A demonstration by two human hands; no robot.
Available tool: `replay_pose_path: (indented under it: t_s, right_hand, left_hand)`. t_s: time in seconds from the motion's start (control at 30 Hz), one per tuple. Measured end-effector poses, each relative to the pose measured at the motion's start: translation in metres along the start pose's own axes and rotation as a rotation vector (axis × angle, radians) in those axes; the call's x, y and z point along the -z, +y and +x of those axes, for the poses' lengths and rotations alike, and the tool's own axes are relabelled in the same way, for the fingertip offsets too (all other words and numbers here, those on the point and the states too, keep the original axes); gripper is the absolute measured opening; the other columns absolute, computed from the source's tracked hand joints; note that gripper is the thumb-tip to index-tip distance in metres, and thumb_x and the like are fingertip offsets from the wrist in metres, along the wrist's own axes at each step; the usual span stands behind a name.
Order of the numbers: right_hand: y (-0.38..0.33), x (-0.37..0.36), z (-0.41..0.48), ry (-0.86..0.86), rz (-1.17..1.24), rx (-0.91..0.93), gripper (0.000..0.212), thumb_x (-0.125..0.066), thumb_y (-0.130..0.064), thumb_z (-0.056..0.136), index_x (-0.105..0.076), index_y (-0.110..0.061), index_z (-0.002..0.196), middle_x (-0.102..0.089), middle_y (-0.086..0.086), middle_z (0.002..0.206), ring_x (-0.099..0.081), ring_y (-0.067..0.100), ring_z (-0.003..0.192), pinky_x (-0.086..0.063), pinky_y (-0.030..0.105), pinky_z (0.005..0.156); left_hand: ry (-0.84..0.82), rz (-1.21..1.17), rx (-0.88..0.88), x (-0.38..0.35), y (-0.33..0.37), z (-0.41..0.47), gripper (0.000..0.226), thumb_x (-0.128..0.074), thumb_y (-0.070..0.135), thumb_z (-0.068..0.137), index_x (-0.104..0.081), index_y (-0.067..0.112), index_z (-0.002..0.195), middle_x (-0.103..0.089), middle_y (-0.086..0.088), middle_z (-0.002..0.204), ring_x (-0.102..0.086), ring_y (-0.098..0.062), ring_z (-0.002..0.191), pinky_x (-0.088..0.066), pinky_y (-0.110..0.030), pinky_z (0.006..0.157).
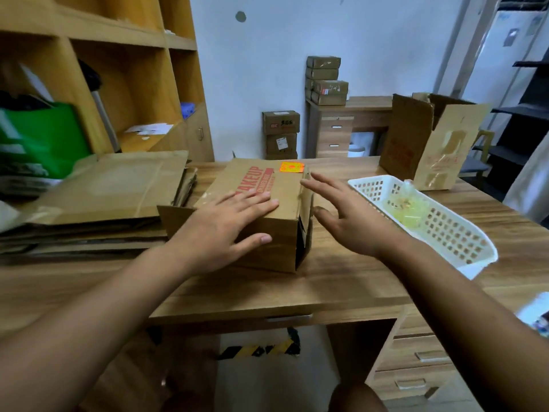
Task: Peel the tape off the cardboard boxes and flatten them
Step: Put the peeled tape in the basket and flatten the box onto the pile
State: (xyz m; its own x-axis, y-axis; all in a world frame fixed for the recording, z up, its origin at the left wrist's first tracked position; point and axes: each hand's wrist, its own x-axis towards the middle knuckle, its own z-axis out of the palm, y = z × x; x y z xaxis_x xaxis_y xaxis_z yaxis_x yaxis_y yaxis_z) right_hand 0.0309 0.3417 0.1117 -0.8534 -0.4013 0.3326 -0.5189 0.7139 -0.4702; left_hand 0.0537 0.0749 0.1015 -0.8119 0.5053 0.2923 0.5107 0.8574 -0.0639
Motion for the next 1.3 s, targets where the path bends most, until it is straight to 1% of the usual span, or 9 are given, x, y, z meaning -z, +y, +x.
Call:
replay_pose_path:
  t_s: [0.13, 0.2, 0.3, 0.4, 0.5, 0.6, 0.83, 1.13, 1.3]
  right_hand:
    - [-0.012, -0.012, 0.016, -0.118, -0.049, 0.047, 0.068, -0.043, 0.007, 0.097, -0.038, -0.03, 0.155, -0.021, -0.008, 0.167, -0.007, 0.01, 0.155, -0.002, 0.016, 0.117]
    - [-0.011, -0.017, 0.017, -0.13, -0.086, 0.055, 0.073, -0.045, 0.011, 0.092, -0.04, -0.029, 0.153, -0.027, -0.007, 0.165, -0.009, 0.013, 0.156, -0.003, 0.027, 0.125]
    - [-0.009, -0.022, 0.01, -0.1, -0.099, 0.101, 0.075, -0.051, 0.007, 0.089, -0.042, -0.033, 0.152, -0.034, -0.008, 0.162, -0.017, 0.014, 0.154, -0.017, 0.044, 0.127]
    - [-0.013, -0.022, 0.001, -0.065, -0.145, 0.151, 0.072, -0.056, 0.002, 0.088, -0.046, -0.033, 0.15, -0.04, -0.007, 0.158, -0.026, 0.014, 0.151, -0.02, 0.046, 0.125]
    - [-0.019, -0.02, -0.009, -0.047, -0.184, 0.141, 0.065, -0.058, -0.005, 0.091, -0.047, -0.035, 0.148, -0.042, -0.012, 0.154, -0.027, 0.008, 0.148, -0.009, 0.046, 0.127]
    - [-0.018, -0.02, -0.018, 0.017, -0.196, 0.196, 0.056, -0.059, -0.011, 0.09, -0.053, -0.032, 0.142, -0.051, -0.012, 0.145, -0.038, 0.01, 0.138, -0.024, 0.054, 0.12]
    - [-0.019, -0.017, -0.033, 0.036, -0.256, 0.213, 0.054, -0.038, -0.039, 0.089, -0.055, -0.033, 0.14, -0.054, -0.014, 0.138, -0.046, 0.014, 0.131, -0.036, 0.049, 0.113]
    - [-0.035, -0.022, -0.033, 0.026, -0.256, 0.23, 0.053, -0.041, -0.033, 0.091, -0.056, -0.034, 0.142, -0.055, -0.016, 0.144, -0.043, 0.012, 0.133, -0.028, 0.035, 0.111]
    - [-0.032, -0.023, -0.028, 0.075, -0.201, 0.277, 0.049, -0.051, -0.027, 0.093, -0.057, -0.031, 0.141, -0.051, -0.012, 0.149, -0.037, 0.016, 0.143, -0.031, 0.05, 0.117]
  left_hand:
    - [0.034, 0.01, -0.032, -0.002, -0.007, -0.008, 0.061, -0.021, 0.067, 0.099, -0.011, 0.047, 0.156, -0.017, 0.018, 0.163, -0.005, -0.003, 0.152, 0.002, -0.029, 0.121]
    - [0.032, -0.008, -0.031, -0.002, -0.011, -0.013, 0.058, -0.02, 0.065, 0.101, -0.013, 0.047, 0.156, -0.017, 0.019, 0.163, -0.003, -0.001, 0.151, 0.004, -0.029, 0.121]
    - [0.051, -0.043, -0.033, -0.002, -0.016, -0.02, 0.052, -0.02, 0.06, 0.103, -0.019, 0.049, 0.154, -0.022, 0.021, 0.161, -0.004, 0.002, 0.151, 0.005, -0.028, 0.122]
    - [0.079, -0.097, -0.017, 0.0, -0.022, -0.026, 0.05, -0.017, 0.058, 0.104, -0.027, 0.05, 0.152, -0.028, 0.021, 0.159, -0.009, 0.002, 0.15, 0.004, -0.03, 0.123]
    - [0.099, -0.115, -0.01, 0.0, -0.026, -0.03, 0.048, -0.017, 0.057, 0.105, -0.03, 0.051, 0.15, -0.03, 0.021, 0.158, -0.011, 0.002, 0.15, 0.003, -0.033, 0.124]
    - [0.114, -0.136, -0.003, -0.002, -0.028, -0.032, 0.047, -0.018, 0.056, 0.105, -0.033, 0.049, 0.149, -0.032, 0.021, 0.157, -0.015, 0.001, 0.15, -0.003, -0.036, 0.126]
    - [0.089, -0.19, 0.04, -0.001, -0.032, -0.027, 0.053, -0.013, 0.063, 0.101, -0.034, 0.051, 0.148, -0.03, 0.023, 0.157, -0.01, 0.002, 0.15, -0.006, -0.03, 0.124]
    - [-0.006, -0.196, 0.151, 0.004, -0.044, -0.02, 0.062, -0.004, 0.074, 0.093, -0.029, 0.056, 0.148, -0.023, 0.023, 0.16, -0.003, 0.003, 0.15, -0.006, -0.029, 0.122]
    - [-0.046, -0.109, 0.13, 0.013, -0.039, -0.017, 0.075, 0.0, 0.077, 0.09, -0.019, 0.045, 0.155, -0.007, 0.021, 0.163, 0.004, 0.003, 0.15, -0.005, -0.038, 0.126]
